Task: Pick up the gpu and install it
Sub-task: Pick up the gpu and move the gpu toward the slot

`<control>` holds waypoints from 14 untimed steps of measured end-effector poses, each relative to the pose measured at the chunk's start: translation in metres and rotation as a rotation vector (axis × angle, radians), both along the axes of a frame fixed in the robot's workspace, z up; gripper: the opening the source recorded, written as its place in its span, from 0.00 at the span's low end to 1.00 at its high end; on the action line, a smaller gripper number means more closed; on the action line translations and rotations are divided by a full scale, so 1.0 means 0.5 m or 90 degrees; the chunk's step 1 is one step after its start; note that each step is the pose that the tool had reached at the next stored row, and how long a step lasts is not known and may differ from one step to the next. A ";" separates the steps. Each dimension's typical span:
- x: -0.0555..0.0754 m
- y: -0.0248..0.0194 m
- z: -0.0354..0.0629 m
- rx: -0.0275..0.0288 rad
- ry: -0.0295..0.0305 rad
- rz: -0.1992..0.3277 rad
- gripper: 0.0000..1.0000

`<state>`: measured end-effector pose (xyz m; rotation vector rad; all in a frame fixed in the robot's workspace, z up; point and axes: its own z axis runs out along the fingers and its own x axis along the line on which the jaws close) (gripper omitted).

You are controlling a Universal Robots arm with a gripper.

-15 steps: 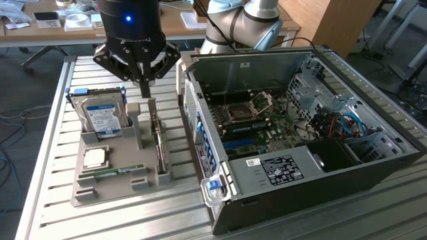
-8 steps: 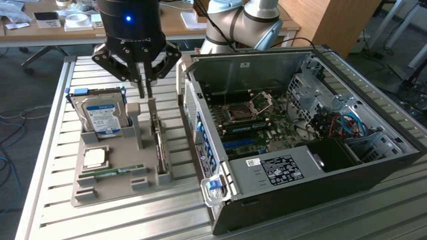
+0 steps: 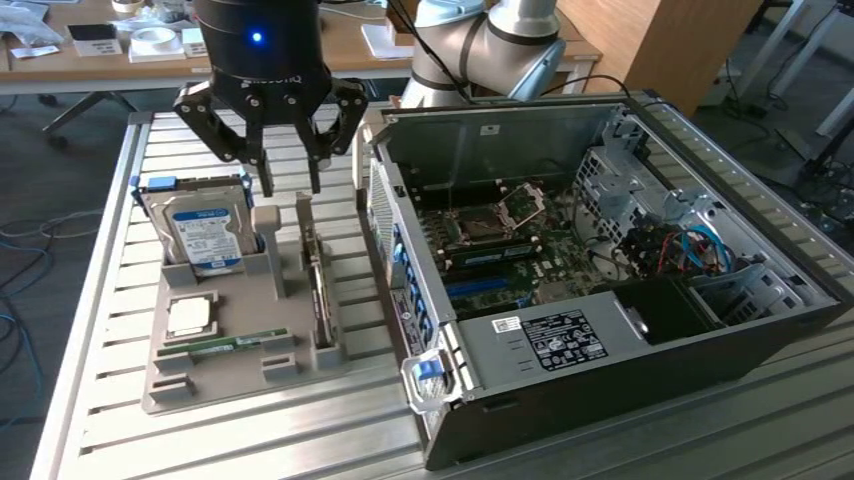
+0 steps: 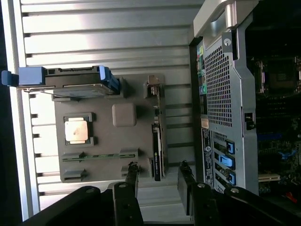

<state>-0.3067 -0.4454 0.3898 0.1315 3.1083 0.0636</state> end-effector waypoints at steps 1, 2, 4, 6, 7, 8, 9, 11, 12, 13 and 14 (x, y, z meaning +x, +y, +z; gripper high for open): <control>0.000 0.0000 0.000 0.0000 0.0000 0.000 0.47; 0.000 0.0000 0.000 0.0000 0.0000 0.000 0.47; 0.000 -0.0001 -0.002 0.0001 0.0000 0.000 0.47; 0.000 0.0000 -0.009 0.0005 0.0000 0.000 0.47; 0.000 0.0001 -0.013 0.0008 0.0001 0.000 0.47; 0.000 0.0001 -0.016 0.0010 0.0000 0.000 0.47; 0.000 0.0001 -0.020 0.0013 0.0000 0.000 0.47; 0.000 0.0000 -0.027 0.0015 0.0000 0.000 0.47; 0.001 0.0000 -0.031 0.0015 0.0000 0.000 0.47; 0.001 0.0000 -0.034 0.0015 0.0000 0.000 0.47; 0.001 0.0000 -0.038 0.0015 0.0001 0.000 0.47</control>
